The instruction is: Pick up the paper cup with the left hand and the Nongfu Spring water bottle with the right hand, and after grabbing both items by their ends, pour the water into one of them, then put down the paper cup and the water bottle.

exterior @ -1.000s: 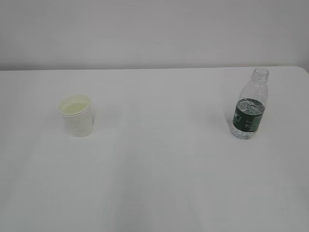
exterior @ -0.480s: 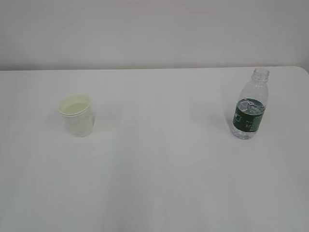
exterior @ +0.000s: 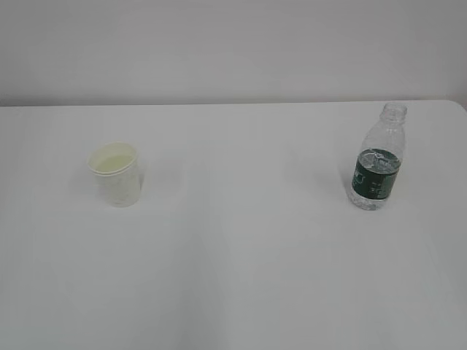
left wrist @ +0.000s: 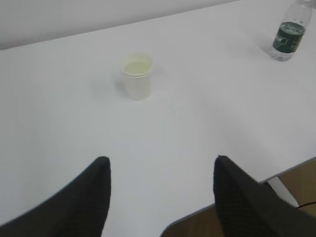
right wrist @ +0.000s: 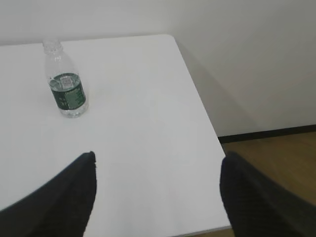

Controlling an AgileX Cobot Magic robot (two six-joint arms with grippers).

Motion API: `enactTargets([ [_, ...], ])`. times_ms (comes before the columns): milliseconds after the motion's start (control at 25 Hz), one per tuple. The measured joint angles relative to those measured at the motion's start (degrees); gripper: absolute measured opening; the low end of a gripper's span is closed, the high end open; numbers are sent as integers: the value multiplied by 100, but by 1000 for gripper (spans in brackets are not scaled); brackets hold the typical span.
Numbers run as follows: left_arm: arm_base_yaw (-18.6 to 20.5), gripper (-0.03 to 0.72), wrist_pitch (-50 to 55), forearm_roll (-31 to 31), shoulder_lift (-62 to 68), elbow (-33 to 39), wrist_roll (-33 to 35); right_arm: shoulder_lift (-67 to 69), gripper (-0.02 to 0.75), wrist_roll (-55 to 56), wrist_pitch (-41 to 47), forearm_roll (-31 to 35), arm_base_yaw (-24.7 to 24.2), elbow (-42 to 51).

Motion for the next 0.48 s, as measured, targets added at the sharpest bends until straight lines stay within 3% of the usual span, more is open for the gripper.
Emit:
enactTargets([
  [480, 0, 452, 68, -47, -242, 680, -167, -10, 590, -79, 169, 115, 0, 247],
])
